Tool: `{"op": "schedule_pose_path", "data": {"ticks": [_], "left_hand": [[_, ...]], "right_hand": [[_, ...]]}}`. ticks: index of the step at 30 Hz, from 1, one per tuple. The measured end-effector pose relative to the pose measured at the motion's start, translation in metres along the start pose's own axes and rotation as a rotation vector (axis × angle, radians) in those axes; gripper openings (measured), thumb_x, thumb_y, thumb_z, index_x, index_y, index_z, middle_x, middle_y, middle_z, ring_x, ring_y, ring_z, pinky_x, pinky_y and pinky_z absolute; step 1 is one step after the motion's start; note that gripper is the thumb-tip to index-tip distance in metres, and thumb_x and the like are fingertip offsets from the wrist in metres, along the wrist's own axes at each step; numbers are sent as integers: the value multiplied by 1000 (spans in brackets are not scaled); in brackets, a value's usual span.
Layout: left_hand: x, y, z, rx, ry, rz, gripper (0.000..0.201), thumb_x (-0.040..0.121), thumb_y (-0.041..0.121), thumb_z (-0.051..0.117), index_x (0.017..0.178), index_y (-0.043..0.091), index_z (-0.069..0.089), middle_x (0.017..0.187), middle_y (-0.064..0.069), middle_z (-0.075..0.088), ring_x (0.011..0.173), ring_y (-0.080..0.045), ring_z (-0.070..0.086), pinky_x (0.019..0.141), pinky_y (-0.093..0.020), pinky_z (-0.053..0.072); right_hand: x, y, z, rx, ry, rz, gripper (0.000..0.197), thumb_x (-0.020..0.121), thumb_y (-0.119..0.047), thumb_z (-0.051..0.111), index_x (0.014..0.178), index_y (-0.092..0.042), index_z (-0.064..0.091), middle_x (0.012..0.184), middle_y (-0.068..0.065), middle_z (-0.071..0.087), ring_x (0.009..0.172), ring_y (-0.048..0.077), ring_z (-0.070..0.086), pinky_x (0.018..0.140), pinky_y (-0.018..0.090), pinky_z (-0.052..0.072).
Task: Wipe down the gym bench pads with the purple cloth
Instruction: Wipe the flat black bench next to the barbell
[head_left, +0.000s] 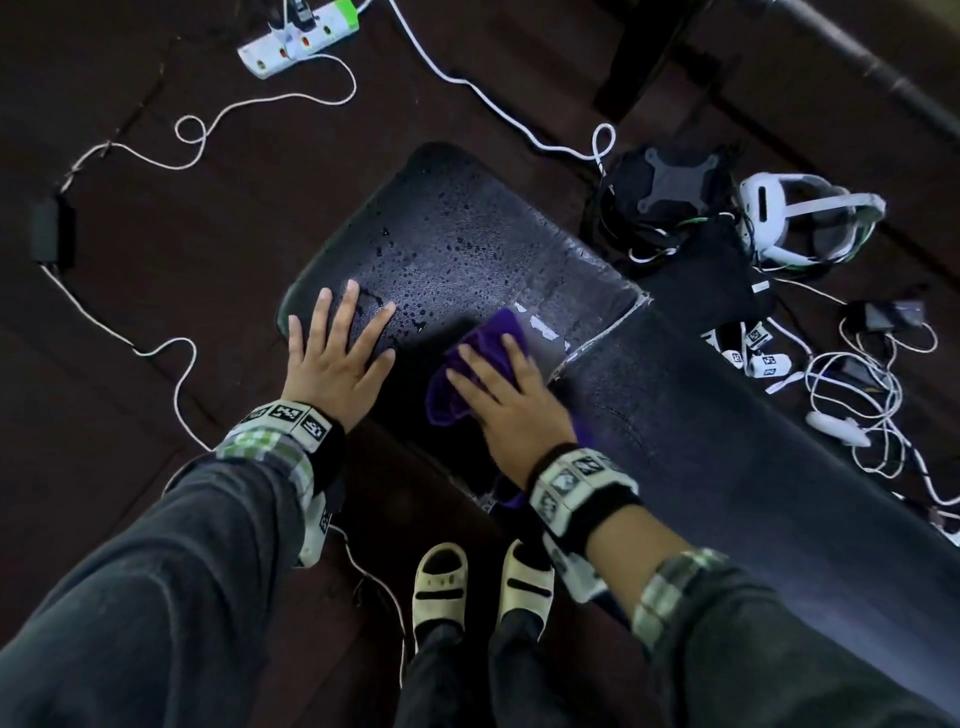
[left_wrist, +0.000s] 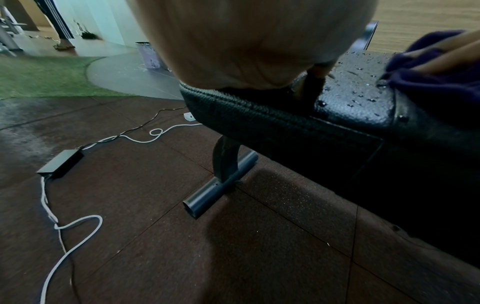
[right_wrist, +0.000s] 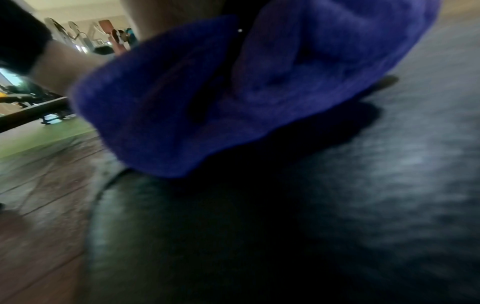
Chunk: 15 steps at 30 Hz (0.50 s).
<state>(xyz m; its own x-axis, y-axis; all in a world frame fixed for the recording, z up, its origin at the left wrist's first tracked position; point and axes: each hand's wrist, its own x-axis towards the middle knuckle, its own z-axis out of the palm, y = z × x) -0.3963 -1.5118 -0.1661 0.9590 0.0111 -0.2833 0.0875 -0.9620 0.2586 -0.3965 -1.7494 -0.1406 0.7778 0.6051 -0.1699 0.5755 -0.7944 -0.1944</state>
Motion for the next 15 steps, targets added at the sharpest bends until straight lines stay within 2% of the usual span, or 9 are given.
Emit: {"op": "schedule_pose_path", "data": {"ticks": [2,4,6,8,11,15], "left_hand": [[0,-2,0,-5,-3,3,64,88,62,12,149,44,8,162,6,-5,147,-18,-11,115,-51,-9],[1,-1,-1,1,-23,-9,64,86,63,10,148,45,4,161,7,-8,147,-17,-13,115,-50,-10],[1,1,-3,13,-45,-20,64,84,64,6,146,46,-2,160,9,-12,146,-16,-16,115,-50,-11],[2,4,-6,4,-71,-41,61,85,65,5,144,49,-4,156,14,-20,145,-14,-21,114,-48,-13],[5,8,-11,-9,-179,-107,55,94,59,17,143,54,-9,144,24,-35,135,-2,-34,115,-45,-17],[4,15,-15,0,-205,-127,56,97,55,21,145,51,-7,142,24,-35,140,-8,-30,115,-44,-17]], "right_hand": [[0,-22,0,-5,14,-95,48,83,-26,40,128,-27,56,141,-3,47,131,42,36,106,53,24],[-18,-28,6,-12,-30,-228,49,81,-28,39,128,-31,55,143,-5,44,134,39,33,108,49,26],[-48,-20,14,-36,-103,-347,52,78,-27,41,128,-34,53,146,-8,39,137,36,28,110,48,29],[-78,-1,18,-54,-106,-394,54,77,-27,43,130,-36,51,149,-8,35,139,35,25,108,47,33],[-109,34,12,0,-12,-287,54,80,-26,48,133,-37,48,148,-6,35,137,35,28,106,47,36],[-110,53,8,50,32,-61,49,87,-27,46,135,-36,46,150,-2,31,139,38,20,104,51,37]]}}
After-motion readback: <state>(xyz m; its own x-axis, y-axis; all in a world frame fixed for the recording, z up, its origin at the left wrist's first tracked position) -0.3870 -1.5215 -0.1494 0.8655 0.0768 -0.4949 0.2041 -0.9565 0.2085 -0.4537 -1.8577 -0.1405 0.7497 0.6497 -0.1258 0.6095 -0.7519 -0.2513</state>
